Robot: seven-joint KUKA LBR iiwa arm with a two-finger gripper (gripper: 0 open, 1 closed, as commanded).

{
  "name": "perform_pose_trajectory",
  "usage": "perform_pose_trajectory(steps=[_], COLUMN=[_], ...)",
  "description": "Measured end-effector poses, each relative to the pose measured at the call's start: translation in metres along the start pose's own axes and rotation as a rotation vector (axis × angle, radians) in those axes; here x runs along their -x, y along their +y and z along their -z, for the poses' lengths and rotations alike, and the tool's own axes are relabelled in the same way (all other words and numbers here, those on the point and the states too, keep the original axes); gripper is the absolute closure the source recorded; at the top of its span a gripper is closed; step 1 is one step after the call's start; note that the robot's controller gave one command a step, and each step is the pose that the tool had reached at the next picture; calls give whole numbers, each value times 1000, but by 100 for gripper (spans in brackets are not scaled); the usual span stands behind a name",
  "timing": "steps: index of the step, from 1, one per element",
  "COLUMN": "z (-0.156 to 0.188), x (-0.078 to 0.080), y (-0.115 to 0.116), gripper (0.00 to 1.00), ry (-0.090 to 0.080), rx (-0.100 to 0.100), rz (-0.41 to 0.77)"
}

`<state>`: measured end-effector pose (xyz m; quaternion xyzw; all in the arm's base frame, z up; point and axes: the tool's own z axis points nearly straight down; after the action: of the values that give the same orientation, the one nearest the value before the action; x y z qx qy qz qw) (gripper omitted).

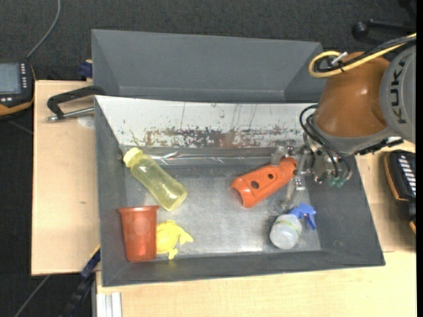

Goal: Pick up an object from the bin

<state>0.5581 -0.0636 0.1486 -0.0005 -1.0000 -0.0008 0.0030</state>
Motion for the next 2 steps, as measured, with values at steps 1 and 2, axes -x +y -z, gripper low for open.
perform_pose_trajectory(steps=[1, 2], z=[5, -49], x=[2, 2], y=[0, 21], gripper=[0, 0], ry=[-8, -10], rx=[-1, -1], rz=[1, 24])
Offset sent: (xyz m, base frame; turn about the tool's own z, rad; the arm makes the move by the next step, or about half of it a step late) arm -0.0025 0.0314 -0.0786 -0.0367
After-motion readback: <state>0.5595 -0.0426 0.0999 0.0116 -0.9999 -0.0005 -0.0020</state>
